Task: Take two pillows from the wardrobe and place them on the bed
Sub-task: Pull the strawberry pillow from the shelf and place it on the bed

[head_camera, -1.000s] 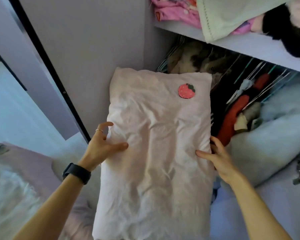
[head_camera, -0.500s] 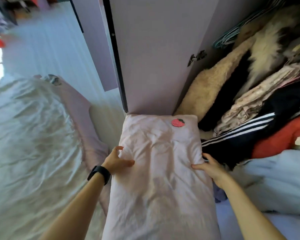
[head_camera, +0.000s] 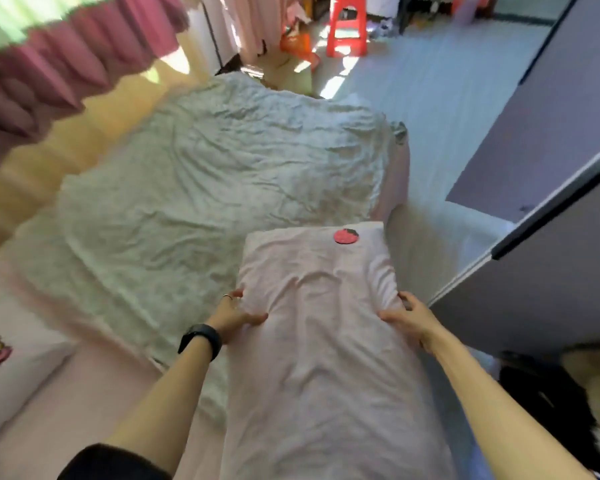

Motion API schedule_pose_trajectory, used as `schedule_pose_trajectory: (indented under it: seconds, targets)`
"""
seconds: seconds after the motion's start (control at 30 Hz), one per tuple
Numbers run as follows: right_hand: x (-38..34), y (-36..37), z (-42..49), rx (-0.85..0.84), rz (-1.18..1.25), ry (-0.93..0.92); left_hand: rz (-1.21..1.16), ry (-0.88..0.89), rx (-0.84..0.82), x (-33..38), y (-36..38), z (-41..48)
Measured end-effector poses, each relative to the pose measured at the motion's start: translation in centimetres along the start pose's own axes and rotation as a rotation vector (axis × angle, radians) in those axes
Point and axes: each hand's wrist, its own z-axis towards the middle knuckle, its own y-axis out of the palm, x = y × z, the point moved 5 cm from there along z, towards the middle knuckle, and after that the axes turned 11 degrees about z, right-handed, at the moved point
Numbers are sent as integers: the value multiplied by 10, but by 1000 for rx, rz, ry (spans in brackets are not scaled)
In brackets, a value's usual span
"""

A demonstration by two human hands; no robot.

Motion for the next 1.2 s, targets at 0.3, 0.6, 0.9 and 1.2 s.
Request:
schedule_pose_trajectory:
  seconds: [0.3, 0.6, 0.9, 1.2]
  targets:
    - [-116, 230, -8, -355, -318, -233, -476, -66, 434, -144, -145, -76]
    - [-62, 421, -47, -692, -503, -217, -638, -263, 846, -308, -190, -170]
    - [-2, 551, -90, -837, -630, -190, -778, -417, 1001, -416, -213, -210]
    - [60, 655, -81, -870, -737, -191, -783, -538, 1006, -517, -244, -185]
